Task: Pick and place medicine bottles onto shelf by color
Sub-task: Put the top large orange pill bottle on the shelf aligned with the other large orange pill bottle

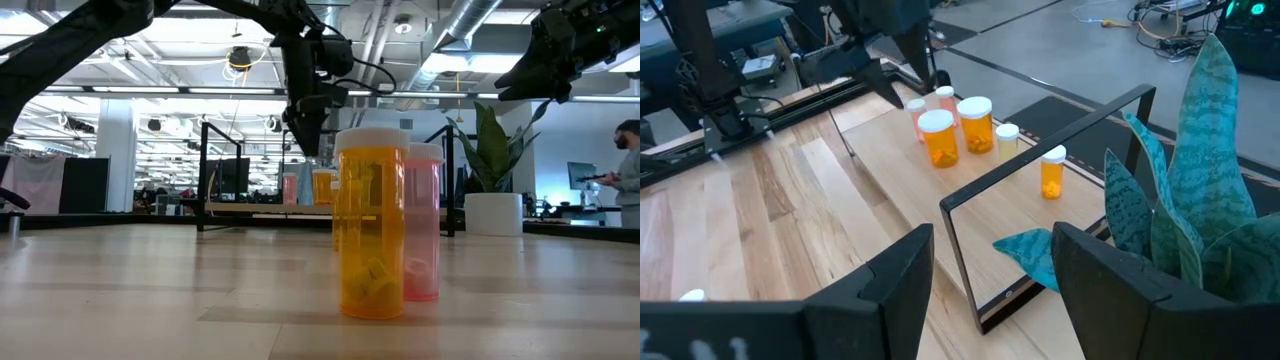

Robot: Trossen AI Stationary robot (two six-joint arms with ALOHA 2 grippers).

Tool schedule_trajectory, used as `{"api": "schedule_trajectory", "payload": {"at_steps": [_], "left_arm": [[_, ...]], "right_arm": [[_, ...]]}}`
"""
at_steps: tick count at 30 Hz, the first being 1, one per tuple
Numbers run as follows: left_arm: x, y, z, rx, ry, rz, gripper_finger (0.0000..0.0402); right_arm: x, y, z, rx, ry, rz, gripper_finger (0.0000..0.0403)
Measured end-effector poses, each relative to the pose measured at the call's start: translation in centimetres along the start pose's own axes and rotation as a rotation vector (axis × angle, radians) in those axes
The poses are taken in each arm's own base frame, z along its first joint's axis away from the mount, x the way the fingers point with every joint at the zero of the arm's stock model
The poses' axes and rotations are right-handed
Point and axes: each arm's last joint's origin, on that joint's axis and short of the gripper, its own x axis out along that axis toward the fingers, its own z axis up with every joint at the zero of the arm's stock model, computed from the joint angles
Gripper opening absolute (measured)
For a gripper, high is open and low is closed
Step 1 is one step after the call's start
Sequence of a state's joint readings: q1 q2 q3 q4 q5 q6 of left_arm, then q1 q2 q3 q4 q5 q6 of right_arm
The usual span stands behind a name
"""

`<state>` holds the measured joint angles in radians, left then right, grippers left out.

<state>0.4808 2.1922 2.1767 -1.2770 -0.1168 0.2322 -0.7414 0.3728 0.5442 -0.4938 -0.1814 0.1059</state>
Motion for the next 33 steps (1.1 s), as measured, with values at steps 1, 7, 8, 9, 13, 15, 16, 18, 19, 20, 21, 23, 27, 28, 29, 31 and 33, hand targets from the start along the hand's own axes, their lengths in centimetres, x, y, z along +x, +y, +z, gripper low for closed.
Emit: {"api": "schedule_trajectory", "payload": {"at_steps": [1, 7, 8, 9, 13, 15, 16, 18, 19, 20, 21, 23, 27, 28, 29, 31, 33], "left_arm": [[0.3, -0.1, -0.1, 0.006, 0.009, -0.005, 0.0229], [1.5, -0.8, -0.3, 0.026, 0.038, -0.016, 0.0229], [1.7, -0.8, -0.4, 0.027, 0.041, -0.02, 0.0229], [2.0, -0.9, -0.4, 0.029, 0.04, -0.023, 0.0229], [2.6, -0.9, -0.2, 0.033, 0.015, -0.028, 0.0229], [2.7, -0.8, 0.0, 0.035, -0.009, -0.019, 0.0229], [2.7, -0.8, 0.0, 0.035, -0.011, -0.015, 0.0229], [2.7, -0.8, 0.2, 0.033, -0.026, -0.004, 0.0229], [2.7, -0.7, 0.3, 0.032, -0.034, -0.002, 0.0229], [2.7, -0.7, 0.3, 0.032, -0.036, -0.001, 0.0229], [2.7, -0.7, 0.3, 0.031, -0.04, 0.0, 0.0229], [2.7, -0.7, 0.5, 0.029, -0.055, 0.003, 0.0229], [2.7, -0.6, 0.6, 0.027, -0.071, 0.005, 0.0229], [2.7, -0.6, 0.6, 0.027, -0.073, 0.008, 0.0229], [2.7, -0.6, 0.7, 0.027, -0.075, 0.011, 0.0229], [2.7, -0.6, 0.6, 0.029, -0.073, 0.01, 0.0229], [2.7, -0.6, 0.5, 0.031, -0.064, 0.009, 0.0229]], "right_arm": [[0.0, 0.0, 0.0, 0.0, 0.0, 0.0, 0.0226], [0.0, 0.0, 0.0, 0.0, 0.0, 0.0, 0.0226], [0.0, 0.0, 0.0, 0.0, 0.0, 0.0, 0.0226], [0.0, 0.0, 0.0, 0.0, 0.0, 0.0, 0.0226], [0.0, 0.0, 0.0, 0.0, 0.0, 0.0, 0.0226], [0.0, 0.0, 0.0, 0.0, 0.0, 0.0, 0.0226], [0.0, 0.0, 0.0, 0.0, 0.0, 0.0, 0.0226], [0.0, 0.0, 0.0, 0.0, 0.0, 0.0, 0.0226], [0.0, 0.0, 0.0, 0.0, 0.0, 0.0, 0.0226], [0.0, 0.0, 0.0, 0.0, 0.0, 0.0, 0.0226], [0.0, 0.0, 0.0, 0.0, 0.0, 0.0, 0.0226], [0.0, 0.0, 0.0, 0.0, 0.0, 0.0, 0.0226], [0.0, 0.0, 0.0, 0.0, 0.0, 0.0, 0.0226], [0.0, 0.0, 0.0, 0.0, 0.0, 0.0, 0.0226], [0.0, 0.0, 0.0, 0.0, 0.0, 0.0, 0.0226], [0.0, 0.0, 0.0, 0.0, 0.0, 0.0, 0.0226], [0.0, 0.0, 0.0, 0.0, -0.001, 0.0, 0.0226]]}}
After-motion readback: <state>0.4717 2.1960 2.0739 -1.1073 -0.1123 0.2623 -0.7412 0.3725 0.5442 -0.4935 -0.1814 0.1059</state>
